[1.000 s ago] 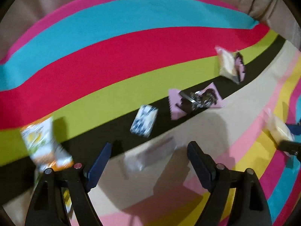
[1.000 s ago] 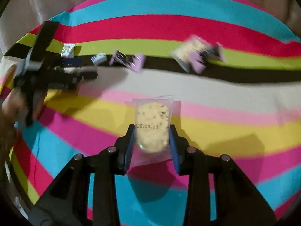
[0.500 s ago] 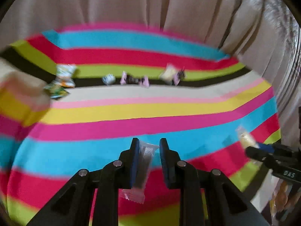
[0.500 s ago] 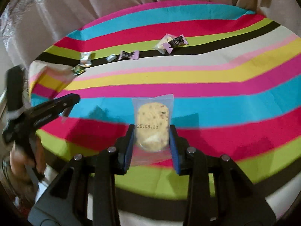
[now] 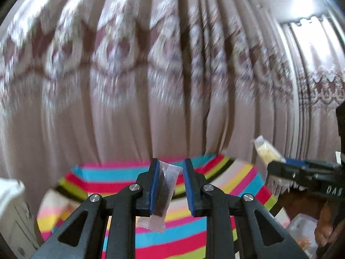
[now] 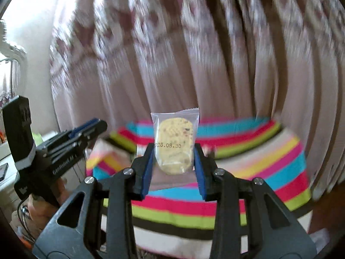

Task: Organize snacks
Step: 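Lift both held packets and carry them toward the white bin, then move both open grippers back over the snacks on the cloth, then grasp a green garlic pea packet with the left gripper while the right grasps a pink chocolate candy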

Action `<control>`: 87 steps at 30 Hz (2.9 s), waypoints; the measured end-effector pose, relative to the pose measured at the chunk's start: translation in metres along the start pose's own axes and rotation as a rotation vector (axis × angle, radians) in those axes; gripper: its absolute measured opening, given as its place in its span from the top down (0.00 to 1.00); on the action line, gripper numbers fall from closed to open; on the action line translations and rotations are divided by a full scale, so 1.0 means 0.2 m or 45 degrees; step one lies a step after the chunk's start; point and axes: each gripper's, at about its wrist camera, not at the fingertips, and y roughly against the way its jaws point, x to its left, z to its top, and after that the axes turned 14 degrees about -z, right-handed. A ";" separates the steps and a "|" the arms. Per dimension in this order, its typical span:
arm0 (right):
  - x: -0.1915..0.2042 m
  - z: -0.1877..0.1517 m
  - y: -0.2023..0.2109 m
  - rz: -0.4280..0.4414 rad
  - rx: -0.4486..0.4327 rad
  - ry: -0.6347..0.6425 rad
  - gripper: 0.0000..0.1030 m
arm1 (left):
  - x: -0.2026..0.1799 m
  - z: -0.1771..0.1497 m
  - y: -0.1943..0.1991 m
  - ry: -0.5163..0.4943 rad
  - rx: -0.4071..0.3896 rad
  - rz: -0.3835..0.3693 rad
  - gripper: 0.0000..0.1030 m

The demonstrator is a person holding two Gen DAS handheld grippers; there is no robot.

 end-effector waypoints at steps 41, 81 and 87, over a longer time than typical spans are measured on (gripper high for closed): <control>-1.09 -0.92 0.00 -0.681 0.824 -0.007 0.33 | -0.81 -1.07 -0.92 0.272 0.956 -0.765 0.25; -0.23 -0.79 -2.84 -0.200 0.857 -0.417 0.25 | 1.99 -1.28 -1.40 0.950 0.642 0.939 0.62; -0.16 -0.71 -2.42 -0.088 0.829 -0.355 0.80 | 1.77 -1.28 -1.22 0.932 0.693 0.728 0.68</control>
